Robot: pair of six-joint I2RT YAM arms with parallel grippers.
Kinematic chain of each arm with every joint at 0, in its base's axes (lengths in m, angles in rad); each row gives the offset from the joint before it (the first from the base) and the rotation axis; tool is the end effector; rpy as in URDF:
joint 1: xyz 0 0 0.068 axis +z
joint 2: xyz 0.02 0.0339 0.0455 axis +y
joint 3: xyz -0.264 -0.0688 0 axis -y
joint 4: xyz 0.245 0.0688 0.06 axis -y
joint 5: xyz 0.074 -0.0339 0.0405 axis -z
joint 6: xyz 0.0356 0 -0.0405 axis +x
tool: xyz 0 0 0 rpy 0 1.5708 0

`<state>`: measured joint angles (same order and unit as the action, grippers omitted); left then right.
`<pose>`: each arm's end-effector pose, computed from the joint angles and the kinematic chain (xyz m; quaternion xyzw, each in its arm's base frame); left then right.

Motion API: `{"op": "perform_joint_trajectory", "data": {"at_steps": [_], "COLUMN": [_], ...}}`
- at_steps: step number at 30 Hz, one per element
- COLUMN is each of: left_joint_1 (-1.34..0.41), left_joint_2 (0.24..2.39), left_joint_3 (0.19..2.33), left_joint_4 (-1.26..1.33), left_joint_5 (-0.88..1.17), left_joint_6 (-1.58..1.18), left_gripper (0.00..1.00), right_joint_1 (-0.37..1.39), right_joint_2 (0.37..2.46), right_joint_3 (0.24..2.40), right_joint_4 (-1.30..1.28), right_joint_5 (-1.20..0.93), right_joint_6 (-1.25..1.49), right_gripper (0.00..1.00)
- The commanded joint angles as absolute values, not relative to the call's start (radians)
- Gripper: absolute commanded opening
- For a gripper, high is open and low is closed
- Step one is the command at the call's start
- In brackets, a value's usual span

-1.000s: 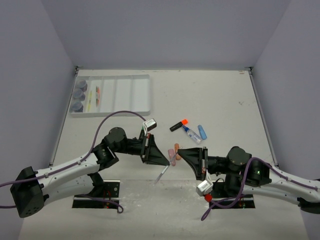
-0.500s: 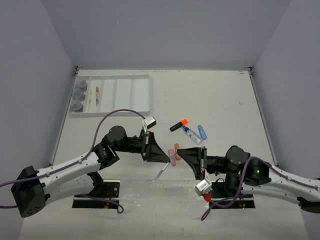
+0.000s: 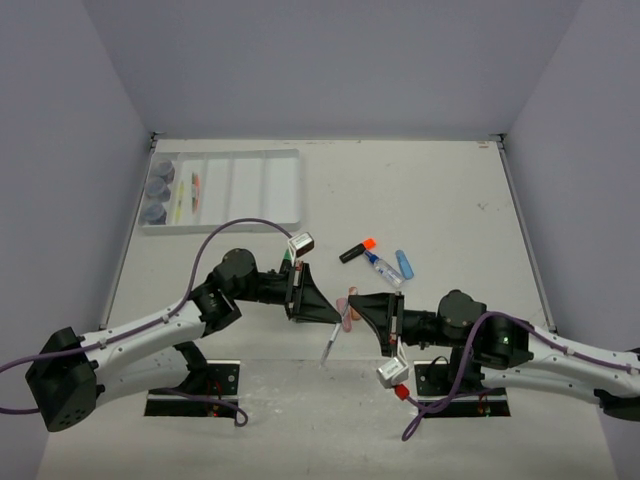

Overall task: Sort the stationery into containers
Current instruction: Close the pen cap on the pen.

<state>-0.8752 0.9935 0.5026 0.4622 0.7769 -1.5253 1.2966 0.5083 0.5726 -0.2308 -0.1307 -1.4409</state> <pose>0.1216 -0.1846 0.2693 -0.0382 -0.7133 0.6996 0.0196 0.0328 0.1339 0.2995 -0.7548 0.1116 0.0033 0.6464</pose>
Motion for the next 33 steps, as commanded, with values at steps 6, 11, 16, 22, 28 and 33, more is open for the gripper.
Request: {"op": "perform_joint_trajectory", "data": {"at_steps": [6, 11, 16, 22, 28, 33], "left_joint_1": [-0.787, -0.784, -0.782, -0.769, -0.757, -0.750], "left_joint_2": [1.038, 1.070, 1.075, 1.079, 1.077, 1.093], "left_joint_3": [0.532, 0.555, 0.552, 0.548, 0.547, 0.576], "left_joint_4": [0.621, 0.641, 0.647, 0.598, 0.598, 0.560], "left_joint_5": [0.748, 0.808, 0.815, 0.790, 0.736, 0.710], "left_joint_6": [-1.464, -1.409, -1.404, -1.390, -1.377, -1.361], "left_gripper": [0.00, 0.00, 0.00, 0.00, 0.00, 0.00], "right_joint_1": [1.360, 1.372, 1.385, 1.413, 1.447, 1.476], "right_joint_2": [0.495, 0.471, 0.505, 0.535, 0.568, 0.617], "right_joint_3": [0.578, 0.561, 0.578, 0.582, 0.596, 0.621], "right_joint_4": [-0.212, -0.200, -0.222, -0.229, -0.225, -0.247], "right_joint_5": [-0.167, -0.185, -0.172, -0.100, -0.019, 0.042], "right_joint_6": [-1.474, -1.473, -1.474, -1.490, -1.514, -1.551], "right_gripper": [0.00, 0.00, 0.00, 0.00, 0.00, 0.00]}}
